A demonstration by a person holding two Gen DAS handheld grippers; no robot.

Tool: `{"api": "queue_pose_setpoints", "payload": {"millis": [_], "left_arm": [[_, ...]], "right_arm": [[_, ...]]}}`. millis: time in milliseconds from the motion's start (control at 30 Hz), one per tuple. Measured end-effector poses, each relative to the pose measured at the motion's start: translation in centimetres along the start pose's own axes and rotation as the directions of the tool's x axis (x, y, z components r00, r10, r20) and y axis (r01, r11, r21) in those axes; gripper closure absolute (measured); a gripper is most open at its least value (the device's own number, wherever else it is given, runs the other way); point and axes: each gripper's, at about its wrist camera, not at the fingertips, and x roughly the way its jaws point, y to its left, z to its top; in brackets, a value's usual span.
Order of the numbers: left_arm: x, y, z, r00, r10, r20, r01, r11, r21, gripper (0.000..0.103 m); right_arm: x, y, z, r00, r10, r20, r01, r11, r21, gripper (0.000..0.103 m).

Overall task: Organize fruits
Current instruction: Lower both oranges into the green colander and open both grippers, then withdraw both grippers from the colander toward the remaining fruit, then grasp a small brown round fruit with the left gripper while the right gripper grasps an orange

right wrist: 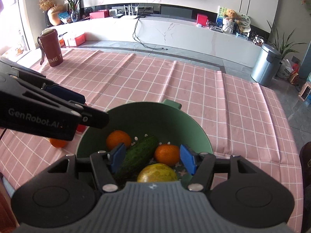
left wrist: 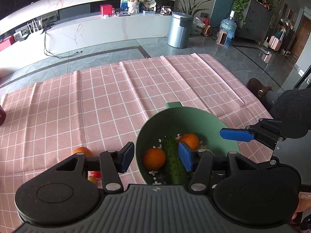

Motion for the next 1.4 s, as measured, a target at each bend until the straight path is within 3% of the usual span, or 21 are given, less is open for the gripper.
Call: {"api": "queue_pose_setpoints", "payload": {"millis": [333,567,800,900,967,1167,1400], "left_arm": [[-6.1,1.6,-3.7,0.988,0.075,0.132,-0.082,0.995,0.048,0.041],[-7.1,5.0,-7.1,0.979,0.126,0.162,-0.122,0.992,-0.033,0.041],[-6.4,8.8,-9.9,0.981,0.128,0.143,-0.109,0.985,-0.132,0.044],[-5.6,9.6,-10.8,0.981,0.152,0.12,-0.136,0.983,-0.126,0.05],[-5.0,10.1,-11.0,0.983,0.143,0.112,-0.128,0.984,-0.127,0.053],[-3.0,11.9,-11.9,0.993,0.1,0.068,-0.088,0.983,-0.158,0.063],[-0.5,13.6,-12.2,0.999,0.038,0.037,-0.028,0.971,-0.237,0.068]], "right_arm": [[-4.5,5.4,-2.5,0.989,0.001,0.146,-0.02,0.992,0.126,0.042],[-5.2,9.9,-4.6,0.975,0.033,0.22,-0.074,0.98,0.184,0.042],[-4.6,13.6,-6.0,0.961,0.029,0.274,-0.073,0.986,0.149,0.042],[-3.6,14.9,-6.0,0.964,0.04,0.264,-0.071,0.992,0.108,0.044],[-2.8,15.5,-5.8,0.968,0.043,0.246,-0.064,0.995,0.08,0.056],[0.1,16.3,-5.1,0.981,0.069,0.179,-0.077,0.996,0.039,0.069],[3.9,16.7,-4.3,0.987,0.095,0.133,-0.101,0.994,0.043,0.07]]}}
